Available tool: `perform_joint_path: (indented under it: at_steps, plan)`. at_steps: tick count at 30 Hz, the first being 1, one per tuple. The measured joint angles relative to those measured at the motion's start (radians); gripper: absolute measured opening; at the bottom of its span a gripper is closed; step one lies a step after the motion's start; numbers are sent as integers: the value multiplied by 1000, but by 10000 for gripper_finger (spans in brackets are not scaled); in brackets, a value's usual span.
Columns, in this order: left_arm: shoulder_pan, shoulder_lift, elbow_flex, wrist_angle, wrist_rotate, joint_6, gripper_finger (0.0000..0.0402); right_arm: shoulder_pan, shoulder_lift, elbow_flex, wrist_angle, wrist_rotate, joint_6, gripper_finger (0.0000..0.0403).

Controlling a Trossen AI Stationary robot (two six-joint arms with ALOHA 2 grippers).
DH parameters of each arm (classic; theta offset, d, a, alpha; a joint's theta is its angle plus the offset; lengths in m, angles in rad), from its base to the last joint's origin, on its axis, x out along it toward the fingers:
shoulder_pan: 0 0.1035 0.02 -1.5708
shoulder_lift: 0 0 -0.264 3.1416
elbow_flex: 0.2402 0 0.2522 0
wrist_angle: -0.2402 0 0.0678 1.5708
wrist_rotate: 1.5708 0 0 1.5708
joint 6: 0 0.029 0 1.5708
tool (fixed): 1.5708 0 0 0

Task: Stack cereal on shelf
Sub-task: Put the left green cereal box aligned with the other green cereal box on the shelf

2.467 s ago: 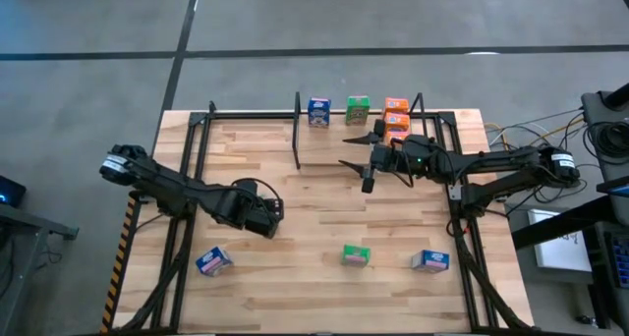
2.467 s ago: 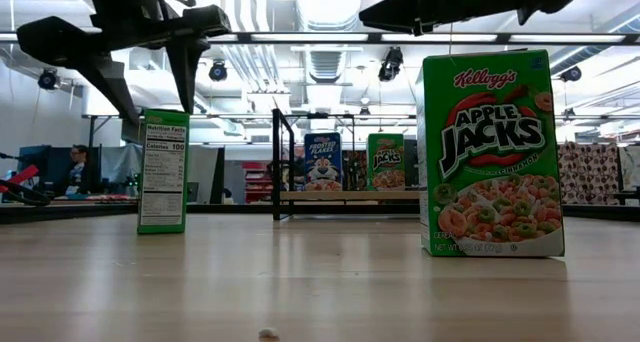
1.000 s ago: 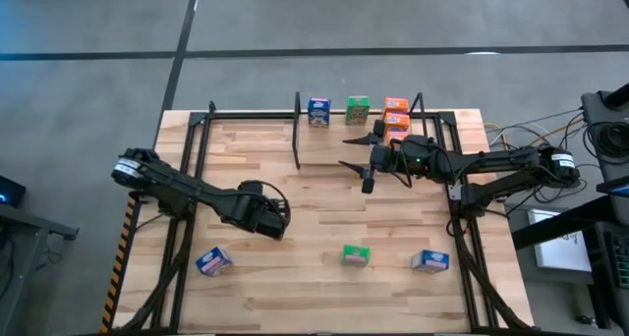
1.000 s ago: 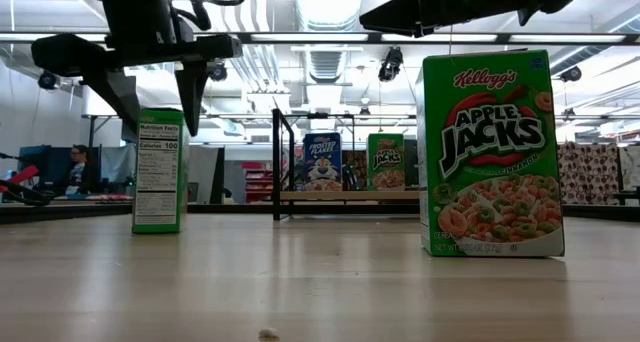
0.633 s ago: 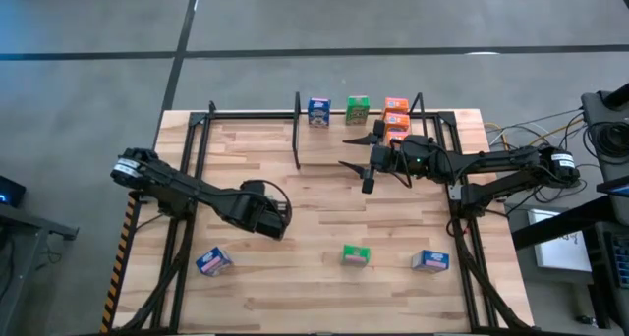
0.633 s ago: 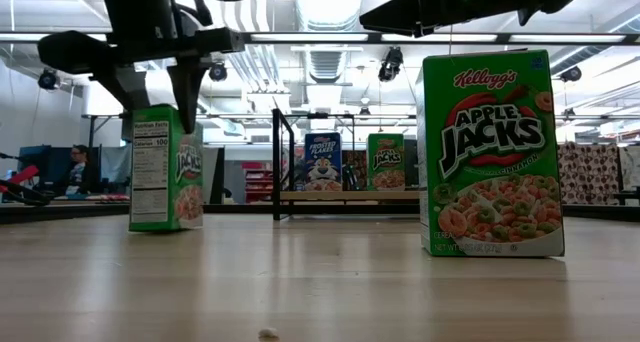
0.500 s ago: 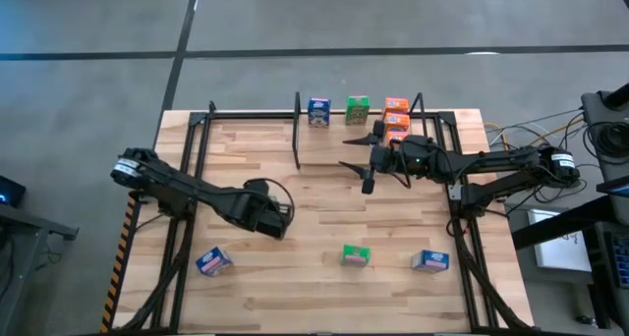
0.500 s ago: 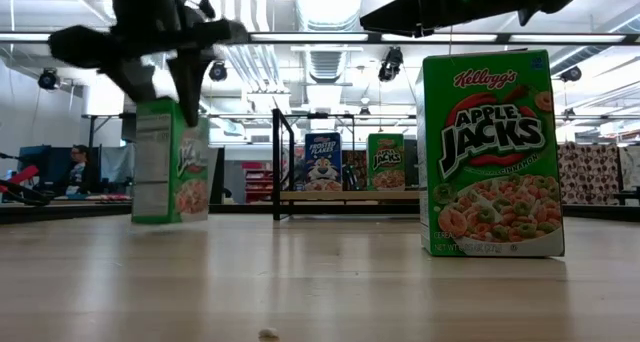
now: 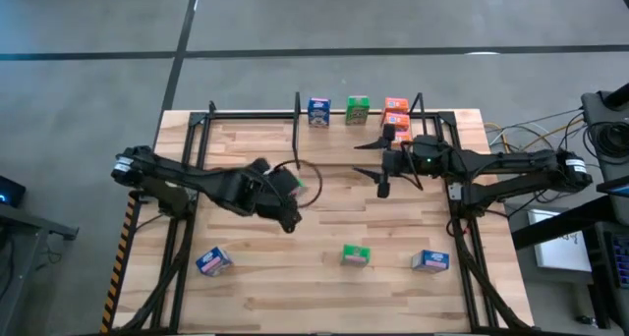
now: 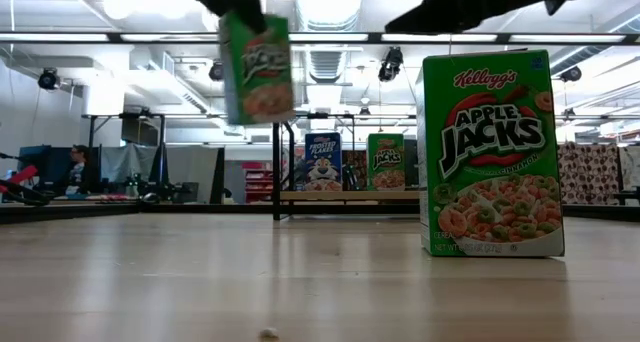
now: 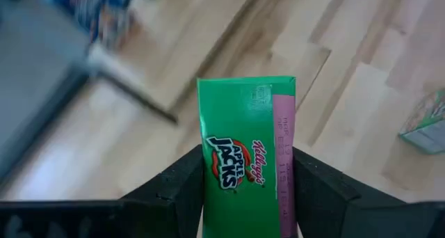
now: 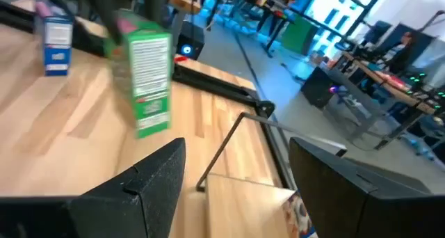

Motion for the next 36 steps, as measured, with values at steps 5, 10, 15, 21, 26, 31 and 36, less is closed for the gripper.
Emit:
perform_joint_path:
  at_steps: [5,10,15,21,26,31,36]
  plan:
    - [61,0,14,177,47,468,164,0,-86,-21,-83,-88,14,244]
    - [152,3,14,347,217,831,164,0,-167,-72,-65,-239,30,244]
    - [245,8,14,459,260,1035,164,0,-241,-129,-50,-328,80,244]
    - [351,37,13,680,448,1118,164,0,-314,-230,82,-389,80,244]
    - [419,100,13,801,473,1145,164,1,-364,-257,119,-392,72,244]
    - [483,182,14,892,474,1146,164,5,-393,-259,113,-428,51,244]
    - [541,291,67,877,474,1121,164,5,-393,-259,113,-434,34,244]
